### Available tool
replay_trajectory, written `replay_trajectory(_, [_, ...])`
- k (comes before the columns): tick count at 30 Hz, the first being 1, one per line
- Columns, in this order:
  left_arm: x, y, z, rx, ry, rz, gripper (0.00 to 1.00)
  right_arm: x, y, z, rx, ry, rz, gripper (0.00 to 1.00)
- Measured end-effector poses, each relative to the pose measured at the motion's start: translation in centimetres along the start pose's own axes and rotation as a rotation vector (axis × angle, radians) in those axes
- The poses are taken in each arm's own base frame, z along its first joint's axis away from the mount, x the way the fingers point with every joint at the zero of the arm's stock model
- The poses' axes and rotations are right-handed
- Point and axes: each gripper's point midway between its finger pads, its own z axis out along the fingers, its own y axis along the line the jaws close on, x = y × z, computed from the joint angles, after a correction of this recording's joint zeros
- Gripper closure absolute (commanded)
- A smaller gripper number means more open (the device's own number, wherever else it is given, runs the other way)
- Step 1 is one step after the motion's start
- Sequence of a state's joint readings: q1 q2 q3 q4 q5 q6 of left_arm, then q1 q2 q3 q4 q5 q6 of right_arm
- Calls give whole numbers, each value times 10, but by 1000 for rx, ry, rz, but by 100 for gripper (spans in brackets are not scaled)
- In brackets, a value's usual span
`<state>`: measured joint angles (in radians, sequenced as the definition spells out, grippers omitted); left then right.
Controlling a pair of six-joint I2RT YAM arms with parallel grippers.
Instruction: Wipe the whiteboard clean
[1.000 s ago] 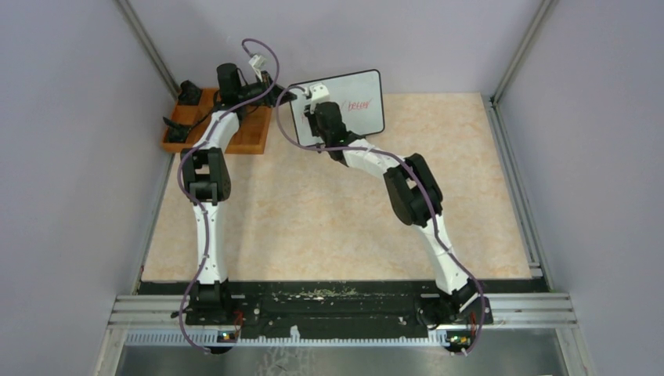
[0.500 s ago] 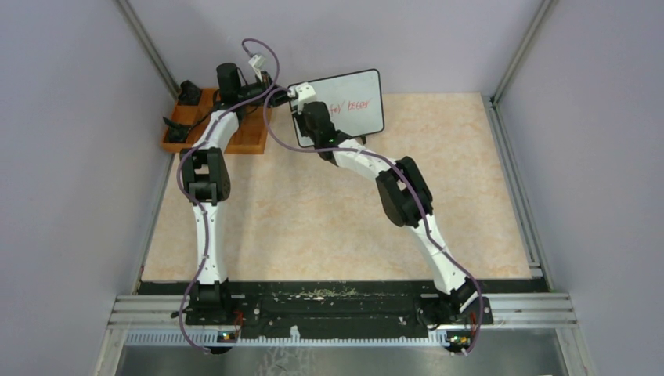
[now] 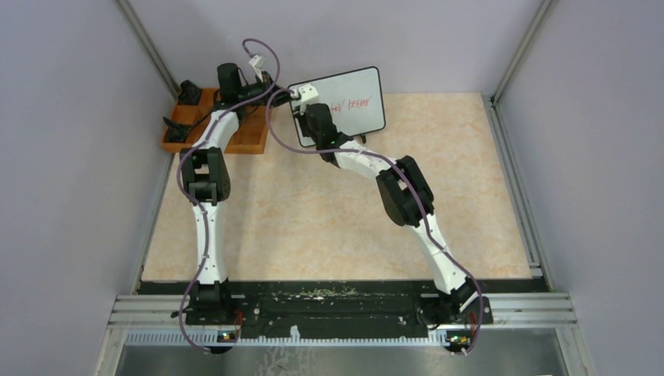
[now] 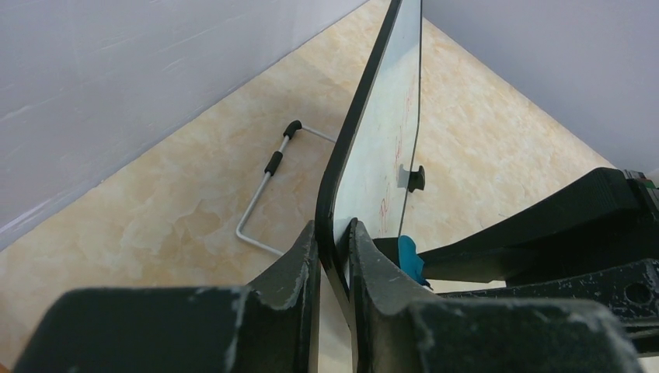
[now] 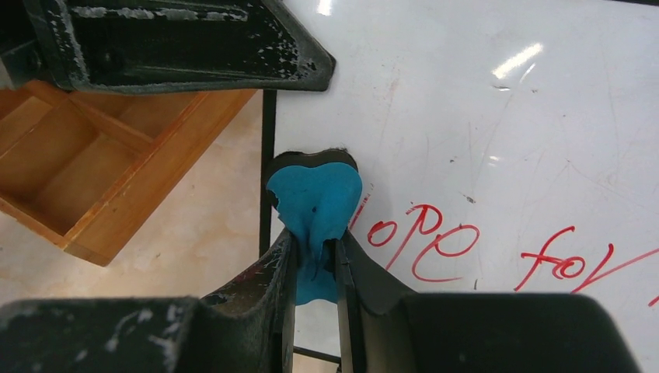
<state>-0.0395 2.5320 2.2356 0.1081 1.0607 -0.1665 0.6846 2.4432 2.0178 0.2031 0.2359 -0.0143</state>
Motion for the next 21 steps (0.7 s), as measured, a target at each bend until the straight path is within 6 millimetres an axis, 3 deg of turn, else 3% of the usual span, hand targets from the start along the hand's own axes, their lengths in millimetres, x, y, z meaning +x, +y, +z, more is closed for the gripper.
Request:
replay_trajectory(13, [1,1,0,-9,1,-2,100,-1,-52,-8,55,5,32,100])
replay_trajectory(21, [0,0,1,-8,5,1,100,-4,-105,-10,145,4,27,100])
